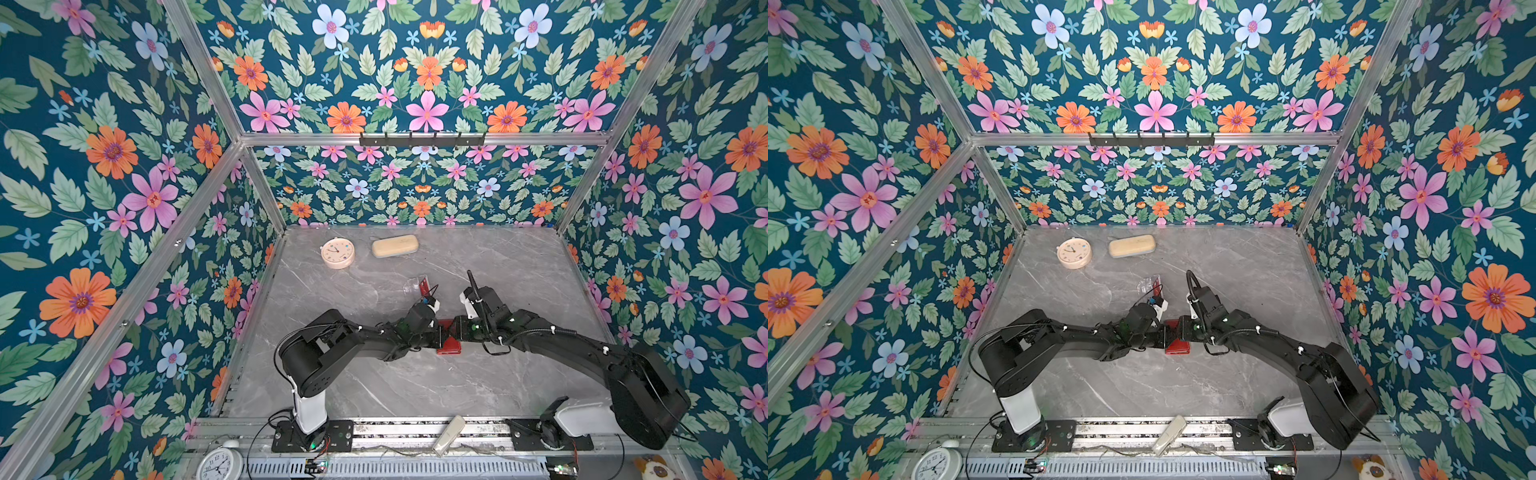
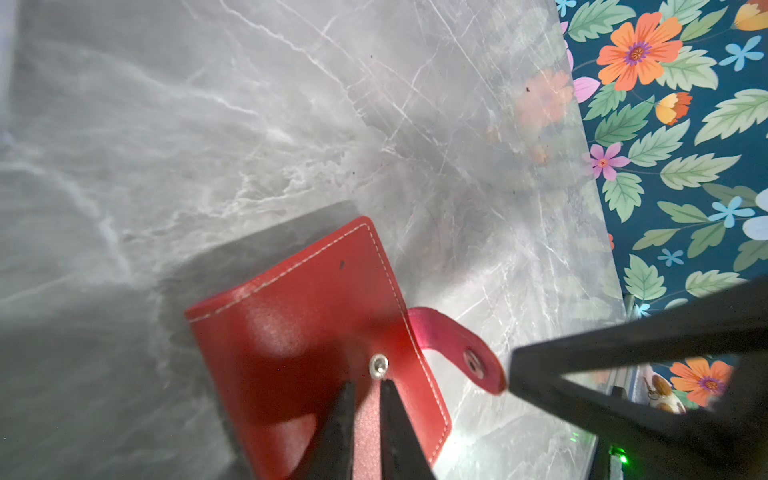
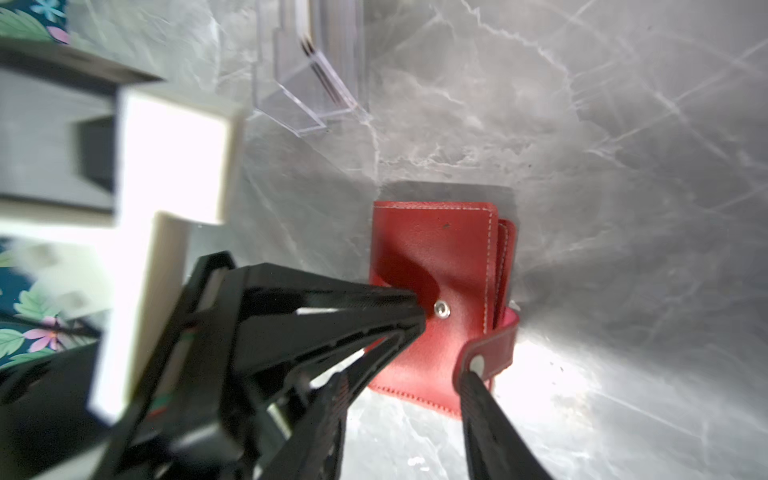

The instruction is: Put the credit cards into the card holder

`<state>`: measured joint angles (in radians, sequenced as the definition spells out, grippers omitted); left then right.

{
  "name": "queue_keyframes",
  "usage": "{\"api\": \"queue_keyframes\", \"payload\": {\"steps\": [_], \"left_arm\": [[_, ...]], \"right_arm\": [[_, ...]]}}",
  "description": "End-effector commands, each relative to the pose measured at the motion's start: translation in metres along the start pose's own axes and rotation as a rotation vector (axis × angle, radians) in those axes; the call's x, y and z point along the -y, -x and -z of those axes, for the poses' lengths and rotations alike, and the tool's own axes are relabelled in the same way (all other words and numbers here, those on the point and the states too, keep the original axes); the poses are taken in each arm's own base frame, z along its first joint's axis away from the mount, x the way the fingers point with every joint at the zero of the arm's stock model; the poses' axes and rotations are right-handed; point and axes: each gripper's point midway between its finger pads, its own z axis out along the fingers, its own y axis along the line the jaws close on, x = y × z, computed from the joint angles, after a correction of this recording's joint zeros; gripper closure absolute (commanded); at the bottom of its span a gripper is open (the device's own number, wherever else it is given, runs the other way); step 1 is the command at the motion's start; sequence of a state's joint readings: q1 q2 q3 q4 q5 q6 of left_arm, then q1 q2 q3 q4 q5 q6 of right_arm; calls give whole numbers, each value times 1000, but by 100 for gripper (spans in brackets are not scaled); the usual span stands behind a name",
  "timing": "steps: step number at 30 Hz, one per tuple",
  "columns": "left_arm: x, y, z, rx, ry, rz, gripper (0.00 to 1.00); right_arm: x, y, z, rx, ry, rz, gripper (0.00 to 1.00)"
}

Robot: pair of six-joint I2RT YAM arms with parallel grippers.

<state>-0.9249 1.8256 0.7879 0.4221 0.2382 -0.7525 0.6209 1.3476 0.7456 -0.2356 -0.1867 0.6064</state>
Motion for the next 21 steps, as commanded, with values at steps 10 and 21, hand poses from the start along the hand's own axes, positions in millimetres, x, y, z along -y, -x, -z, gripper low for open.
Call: {"api": "queue_keyframes", "payload": {"steps": [10, 21], "left_arm": [[-35, -30, 1, -105, 153, 4, 84], [-32, -31, 0, -110, 147, -10, 84]], "right_arm": [[71, 2, 16, 97, -361, -124, 78], [37, -3, -24, -18, -165, -75, 79]]}}
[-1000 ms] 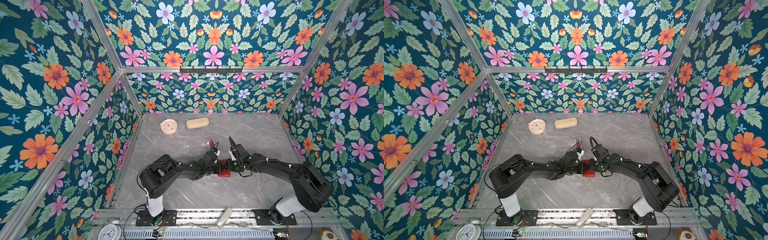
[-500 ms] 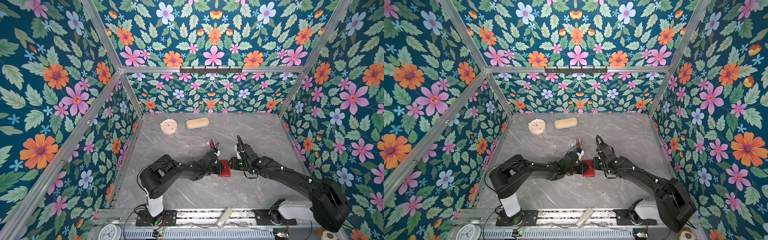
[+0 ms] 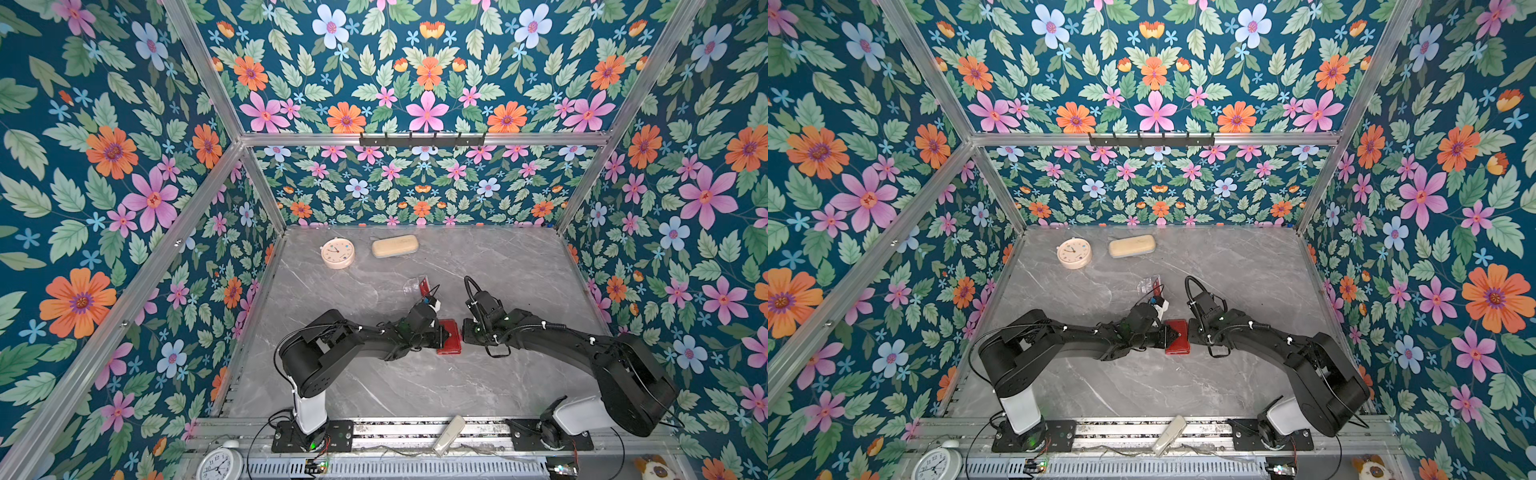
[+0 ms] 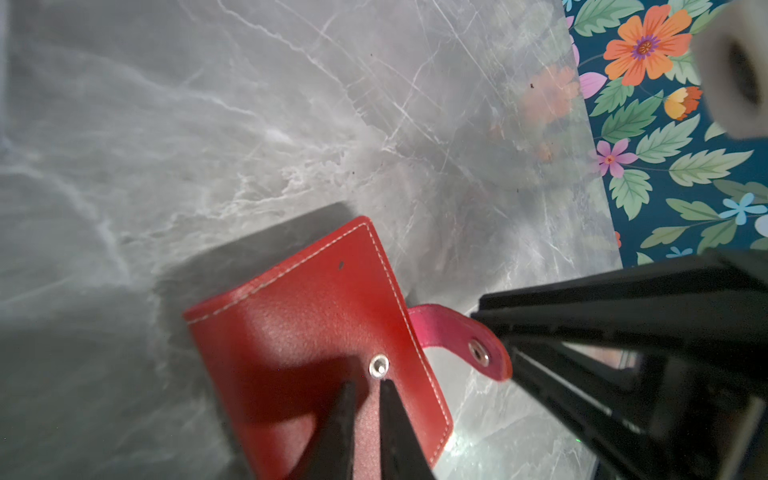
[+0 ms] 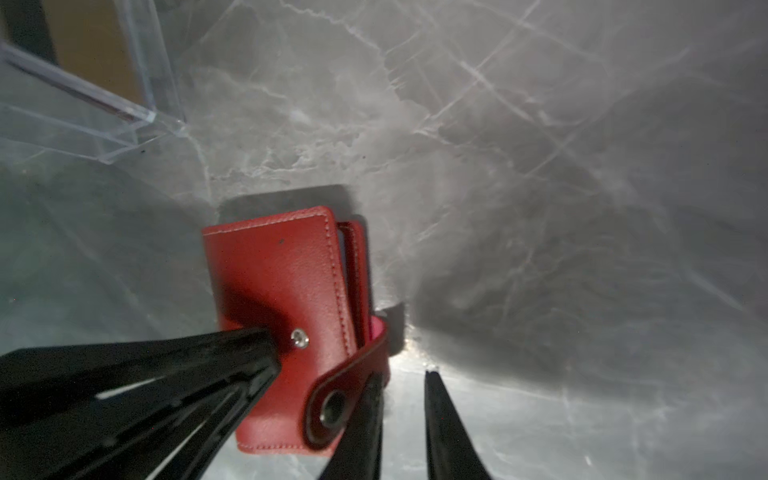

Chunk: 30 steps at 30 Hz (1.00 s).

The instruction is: Put the credit cards into the card holder

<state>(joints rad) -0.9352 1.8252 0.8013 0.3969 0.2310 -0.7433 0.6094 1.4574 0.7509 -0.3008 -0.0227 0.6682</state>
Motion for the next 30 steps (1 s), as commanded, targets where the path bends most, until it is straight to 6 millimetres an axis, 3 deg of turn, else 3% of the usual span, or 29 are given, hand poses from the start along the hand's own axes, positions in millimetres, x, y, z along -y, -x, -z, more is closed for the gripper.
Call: {"api": "queue_keyframes", "payload": {"steps": [1, 16, 24, 30], "left_arm": [[-34, -29, 0, -102, 137, 5, 84], [-32, -28, 1, -99, 138, -10, 84], [-23, -14, 12, -46, 138, -56, 74], [-14, -5, 20, -2, 122, -87, 72]], "right_arm": [[-17, 5, -1, 6, 77, 17, 79], [-17, -8, -21, -79, 72, 29, 79], [-5, -15, -29, -111, 13, 27, 80], [-3, -17, -31, -122, 4, 29, 80]]}}
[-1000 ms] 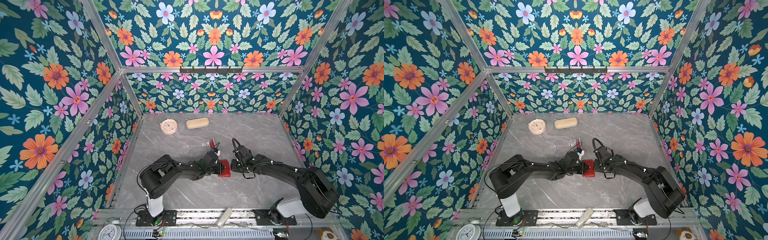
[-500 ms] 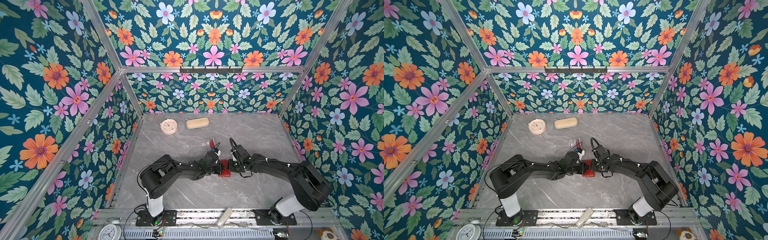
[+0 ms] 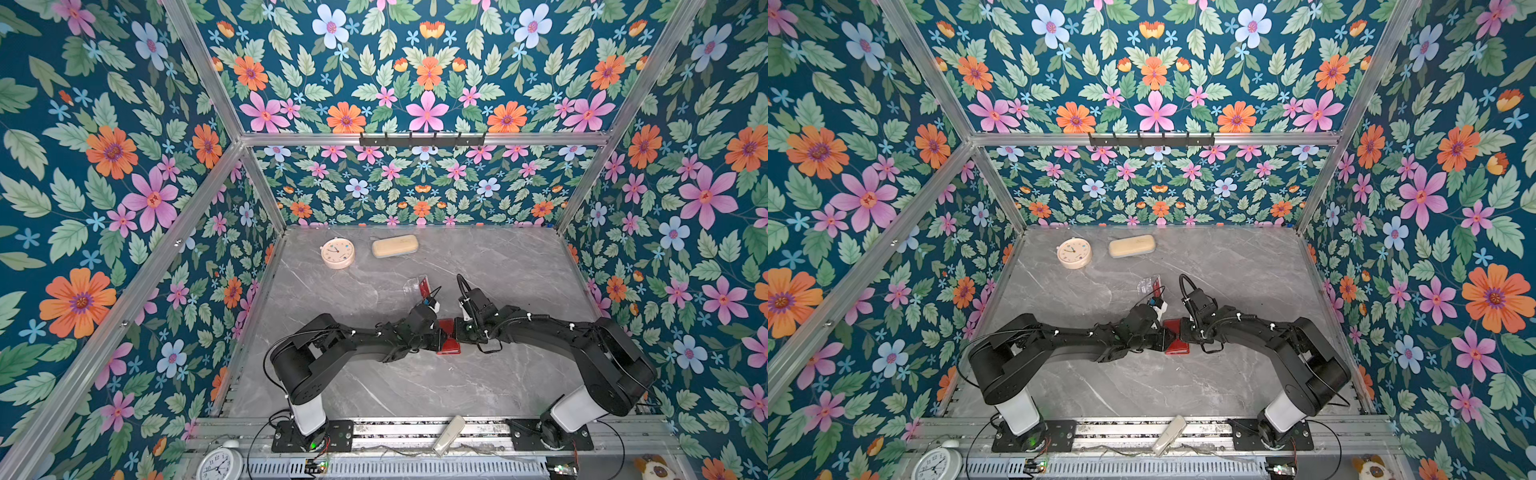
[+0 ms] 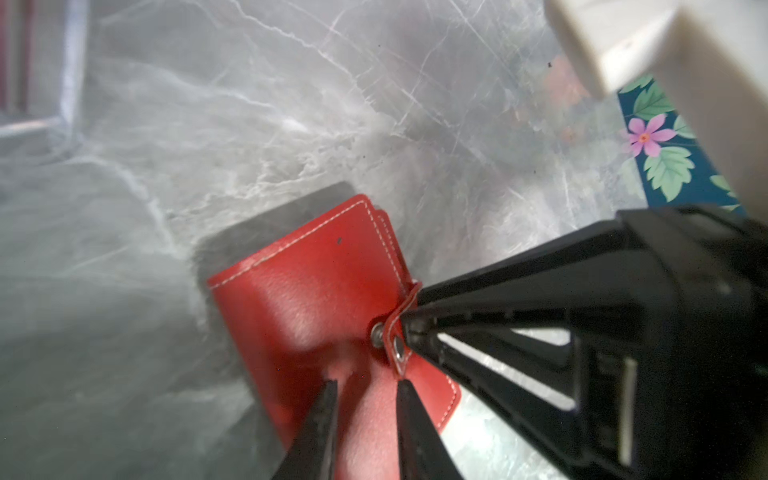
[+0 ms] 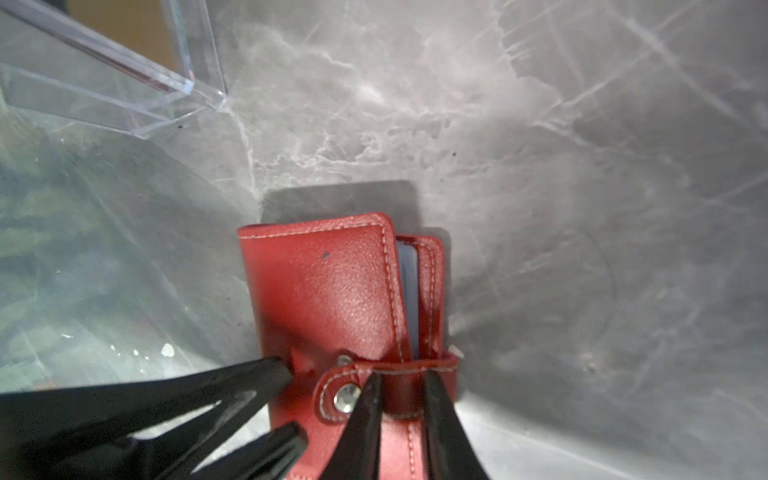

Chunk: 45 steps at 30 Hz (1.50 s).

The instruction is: Put the credit cards into the card holder

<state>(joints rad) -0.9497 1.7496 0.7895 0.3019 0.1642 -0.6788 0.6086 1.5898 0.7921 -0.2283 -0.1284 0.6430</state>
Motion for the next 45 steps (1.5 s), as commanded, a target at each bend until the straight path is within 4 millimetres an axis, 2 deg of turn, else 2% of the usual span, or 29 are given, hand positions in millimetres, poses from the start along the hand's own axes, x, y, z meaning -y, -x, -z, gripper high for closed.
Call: {"api": "queue_keyframes", "payload": {"steps": [1, 8, 20, 26, 33, 38, 45], "left_arm": [[-11, -6, 3, -14, 52, -22, 72], [8, -4, -1, -6, -60, -29, 71], [11, -3, -12, -7, -75, -21, 72], [11, -2, -17, -13, -74, -13, 79], [14, 0, -17, -12, -79, -16, 99], [15, 7, -13, 4, -62, -27, 100], [13, 17, -11, 19, -17, -39, 100]], "right_arm": [[15, -11, -5, -42, -65, 2, 80], [15, -12, -6, -49, -70, 5, 81], [16, -13, -8, -58, -72, 5, 81], [17, -15, -9, -63, -76, 7, 81], [16, -12, -6, -55, -74, 10, 81], [14, -9, 1, -30, -66, 13, 74], [12, -6, 7, -9, -61, 20, 72]]}}
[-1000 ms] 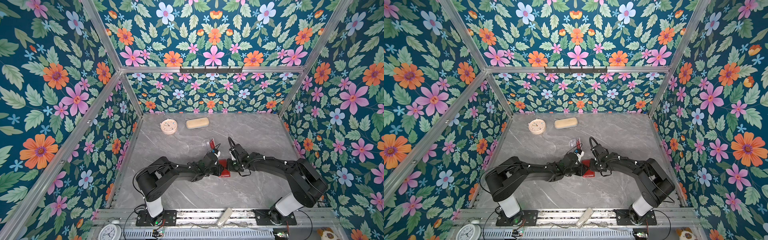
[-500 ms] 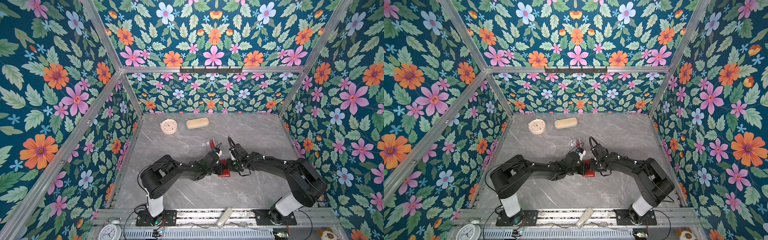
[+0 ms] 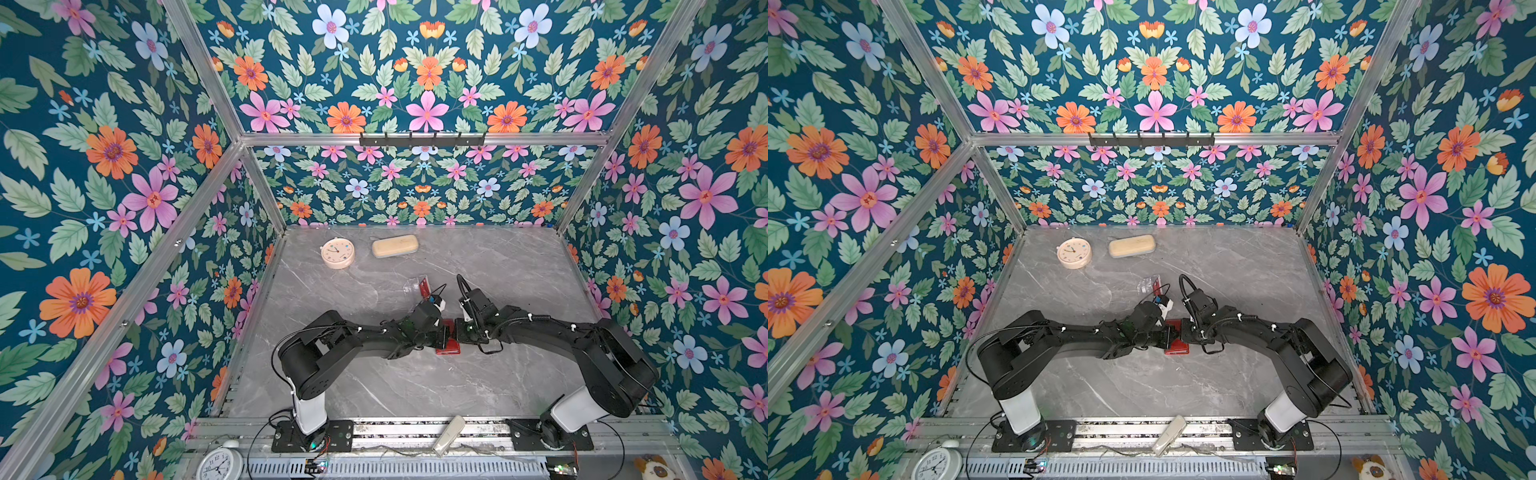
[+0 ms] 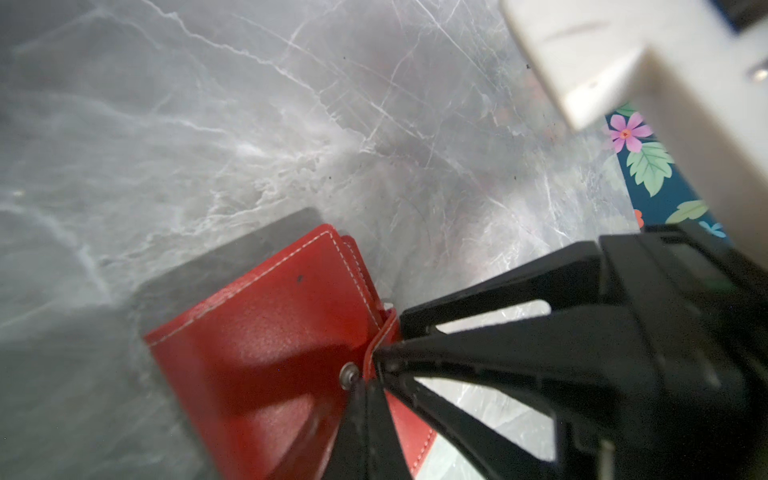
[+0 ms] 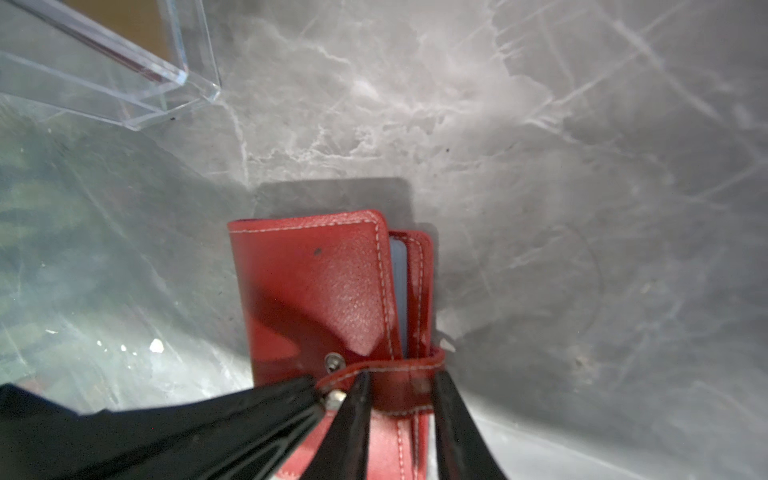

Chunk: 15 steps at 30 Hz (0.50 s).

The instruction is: Put the credit cards into the card holder

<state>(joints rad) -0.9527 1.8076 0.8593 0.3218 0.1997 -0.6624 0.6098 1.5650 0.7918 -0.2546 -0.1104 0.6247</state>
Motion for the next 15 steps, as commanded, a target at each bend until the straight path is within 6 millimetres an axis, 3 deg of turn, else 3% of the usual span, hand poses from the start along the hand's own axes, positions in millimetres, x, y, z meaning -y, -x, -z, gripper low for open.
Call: {"api": "queue_keyframes", "payload": {"steps": [1, 15], "left_arm": [[-4, 7, 1, 18, 39, -17, 100], [-2, 15, 0, 24, 53, -27, 100]], "right_arm": [[10, -6, 0, -20, -46, 3, 71], [2, -17, 11, -25, 9, 62, 60]]}}
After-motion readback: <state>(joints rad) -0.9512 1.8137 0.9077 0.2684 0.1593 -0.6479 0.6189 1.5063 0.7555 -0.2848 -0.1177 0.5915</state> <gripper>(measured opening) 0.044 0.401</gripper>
